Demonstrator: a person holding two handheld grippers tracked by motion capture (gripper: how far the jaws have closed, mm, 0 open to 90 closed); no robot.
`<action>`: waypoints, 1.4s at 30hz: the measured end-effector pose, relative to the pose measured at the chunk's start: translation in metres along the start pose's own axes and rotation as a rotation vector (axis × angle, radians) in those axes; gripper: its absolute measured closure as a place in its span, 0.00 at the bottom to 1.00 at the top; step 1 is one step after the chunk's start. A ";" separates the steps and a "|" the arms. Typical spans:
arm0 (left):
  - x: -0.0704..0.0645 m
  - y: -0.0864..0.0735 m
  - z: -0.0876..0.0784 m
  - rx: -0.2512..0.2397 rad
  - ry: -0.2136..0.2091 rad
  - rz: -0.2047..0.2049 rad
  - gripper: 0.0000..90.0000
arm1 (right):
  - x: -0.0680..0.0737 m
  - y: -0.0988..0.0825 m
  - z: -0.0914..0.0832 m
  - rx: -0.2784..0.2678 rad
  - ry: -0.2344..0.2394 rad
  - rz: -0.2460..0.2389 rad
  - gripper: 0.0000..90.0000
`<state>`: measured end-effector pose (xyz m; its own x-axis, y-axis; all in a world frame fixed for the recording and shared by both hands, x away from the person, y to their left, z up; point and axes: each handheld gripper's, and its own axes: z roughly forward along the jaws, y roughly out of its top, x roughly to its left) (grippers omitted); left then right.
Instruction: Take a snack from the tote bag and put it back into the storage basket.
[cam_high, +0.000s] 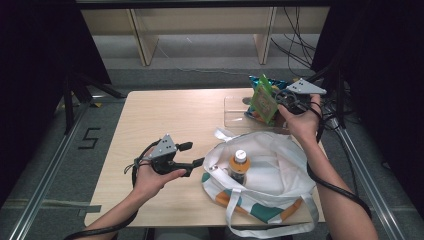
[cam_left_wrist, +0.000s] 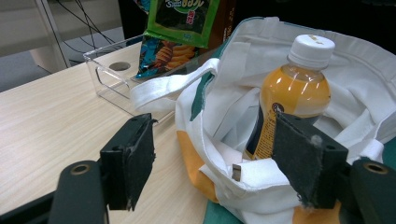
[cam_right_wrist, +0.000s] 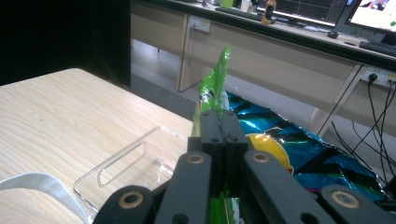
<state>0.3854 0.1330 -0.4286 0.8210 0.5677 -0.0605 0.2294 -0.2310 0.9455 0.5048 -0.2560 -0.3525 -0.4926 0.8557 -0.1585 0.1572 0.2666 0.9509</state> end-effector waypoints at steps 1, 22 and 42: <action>0.000 0.000 0.000 0.000 0.000 -0.001 0.33 | 0.000 -0.001 0.000 0.010 0.002 0.001 1.00; 0.000 -0.001 0.002 -0.002 -0.009 -0.006 0.32 | -0.001 -0.011 0.005 0.045 0.000 -0.011 1.00; 0.000 0.000 0.001 0.003 -0.002 -0.003 0.32 | -0.003 -0.019 0.004 0.086 -0.002 -0.011 1.00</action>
<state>0.3857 0.1324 -0.4289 0.8214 0.5667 -0.0640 0.2333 -0.2315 0.9445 0.5067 -0.2621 -0.3711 -0.4930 0.8533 -0.1698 0.2244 0.3133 0.9228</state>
